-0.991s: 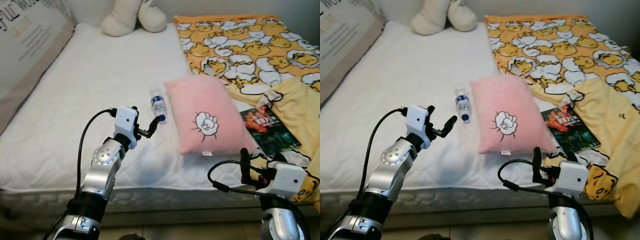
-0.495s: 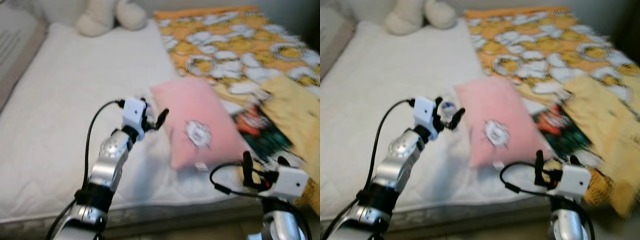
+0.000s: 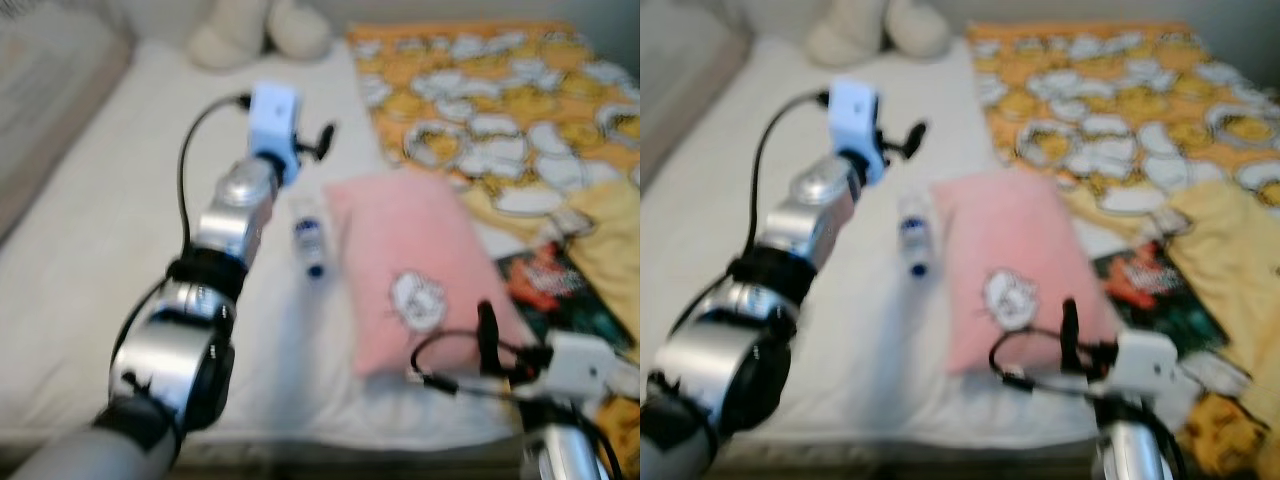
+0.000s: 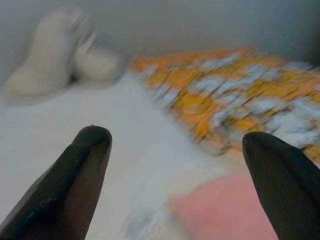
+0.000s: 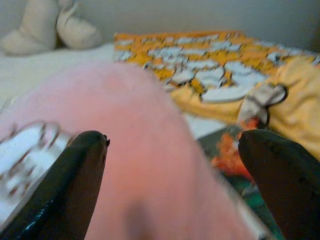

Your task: Clean up the room

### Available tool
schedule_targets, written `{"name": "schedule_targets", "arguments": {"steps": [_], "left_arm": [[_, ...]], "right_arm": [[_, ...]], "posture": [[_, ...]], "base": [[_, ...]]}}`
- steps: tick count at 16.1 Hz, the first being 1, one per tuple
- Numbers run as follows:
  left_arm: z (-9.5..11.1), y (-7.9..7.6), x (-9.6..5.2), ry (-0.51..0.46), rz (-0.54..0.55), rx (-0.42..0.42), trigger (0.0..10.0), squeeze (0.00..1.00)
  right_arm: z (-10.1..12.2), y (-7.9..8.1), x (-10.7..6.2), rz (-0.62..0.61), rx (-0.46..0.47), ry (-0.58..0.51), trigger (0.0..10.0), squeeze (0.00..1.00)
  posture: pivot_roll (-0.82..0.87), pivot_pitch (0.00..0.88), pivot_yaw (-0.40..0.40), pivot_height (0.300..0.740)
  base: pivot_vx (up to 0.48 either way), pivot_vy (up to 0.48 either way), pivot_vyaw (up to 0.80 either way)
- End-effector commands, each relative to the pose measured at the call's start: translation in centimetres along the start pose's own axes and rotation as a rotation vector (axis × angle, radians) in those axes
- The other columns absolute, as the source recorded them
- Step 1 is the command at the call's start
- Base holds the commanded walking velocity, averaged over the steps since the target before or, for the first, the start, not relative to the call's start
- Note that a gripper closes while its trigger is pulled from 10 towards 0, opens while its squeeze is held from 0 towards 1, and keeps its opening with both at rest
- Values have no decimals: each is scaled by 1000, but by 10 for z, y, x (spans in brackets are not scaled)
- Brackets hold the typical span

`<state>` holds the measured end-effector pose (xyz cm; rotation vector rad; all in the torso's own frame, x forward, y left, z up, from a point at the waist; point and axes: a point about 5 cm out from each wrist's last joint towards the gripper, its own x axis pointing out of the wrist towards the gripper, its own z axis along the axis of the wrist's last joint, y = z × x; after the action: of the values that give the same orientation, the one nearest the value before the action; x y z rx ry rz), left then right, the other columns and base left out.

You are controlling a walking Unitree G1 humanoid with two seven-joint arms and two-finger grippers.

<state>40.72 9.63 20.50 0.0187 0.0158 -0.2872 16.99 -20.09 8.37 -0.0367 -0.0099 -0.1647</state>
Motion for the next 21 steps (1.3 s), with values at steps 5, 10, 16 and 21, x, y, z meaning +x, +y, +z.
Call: {"name": "schedule_targets", "arguments": {"steps": [5,10,16,21], "left_arm": [[-2,-19,12,143,-10,-45,10000,0],[-27,-23,8,239,40,-45,10000,0],[-44,-26,4,307,109,-114,10000,0],[-57,-34,0,357,112,-71,10000,0]], "right_arm": [[2,13,-33,10,17,35,10000,0],[7,24,-67,86,-28,92,10000,0],[18,18,-90,80,-57,145,10000,0],[18,24,-97,84,-41,179,10000,0]], "posture": [[-179,174,109,740],[-244,273,113,740],[-301,335,97,740],[-310,352,97,740]], "base": [[0,0,0],[0,0,0],[0,0,0],[0,0,0]]}}
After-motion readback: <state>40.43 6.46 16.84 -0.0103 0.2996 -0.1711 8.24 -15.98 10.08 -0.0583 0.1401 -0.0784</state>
